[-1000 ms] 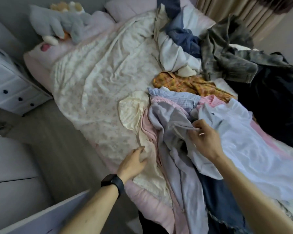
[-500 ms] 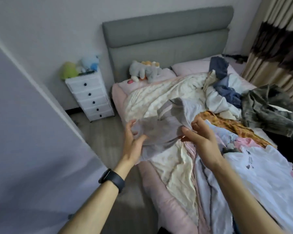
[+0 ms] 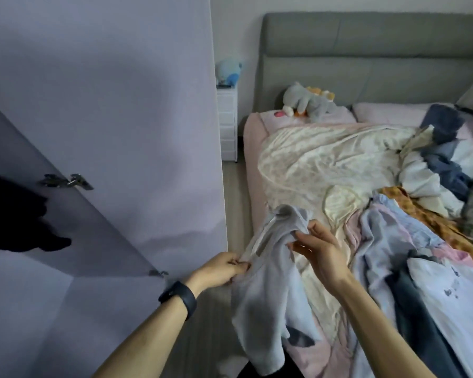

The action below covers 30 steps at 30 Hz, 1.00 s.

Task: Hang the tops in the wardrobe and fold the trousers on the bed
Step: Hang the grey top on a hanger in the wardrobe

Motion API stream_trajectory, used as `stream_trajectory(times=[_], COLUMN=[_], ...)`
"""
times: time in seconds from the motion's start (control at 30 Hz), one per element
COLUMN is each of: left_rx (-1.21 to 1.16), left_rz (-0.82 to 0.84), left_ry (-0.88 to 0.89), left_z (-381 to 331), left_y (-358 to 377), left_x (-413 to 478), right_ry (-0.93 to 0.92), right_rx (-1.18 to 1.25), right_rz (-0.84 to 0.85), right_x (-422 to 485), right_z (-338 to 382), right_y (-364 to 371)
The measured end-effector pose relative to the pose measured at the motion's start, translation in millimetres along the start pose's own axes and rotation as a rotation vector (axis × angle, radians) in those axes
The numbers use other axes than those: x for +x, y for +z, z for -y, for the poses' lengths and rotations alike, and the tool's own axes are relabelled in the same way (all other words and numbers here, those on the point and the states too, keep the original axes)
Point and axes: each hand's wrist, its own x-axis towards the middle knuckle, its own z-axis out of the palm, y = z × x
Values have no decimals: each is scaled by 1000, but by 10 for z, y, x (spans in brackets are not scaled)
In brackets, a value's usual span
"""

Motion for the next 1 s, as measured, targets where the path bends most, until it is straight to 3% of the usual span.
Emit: stream_trajectory(times=[0.17, 0.4, 0.5, 0.63, 0.77, 1.0], left_rx=[50, 179, 289, 426, 492, 503], left_rz=[-285, -154, -177, -199, -250, -428], left_ry=[82, 247, 299, 380, 409, 313], left_z=[221, -319, -521, -778, -912, -678], left_y=[-202, -657, -793, -944, -1174, -1835], left_x=[-234, -493, -550, -660, -877, -1504], right_ry=[181, 258, 165, -95, -146, -332], right_rx=[-203, -650, -1175, -1208, -1515, -1394], right_rz=[-204, -150, -61, 193, 440, 546], right_x=[-103, -174, -113, 128, 363, 633], right_z=[-397, -577, -532, -283, -195, -238], right_y=[-242, -375, -235, 285, 718, 1323])
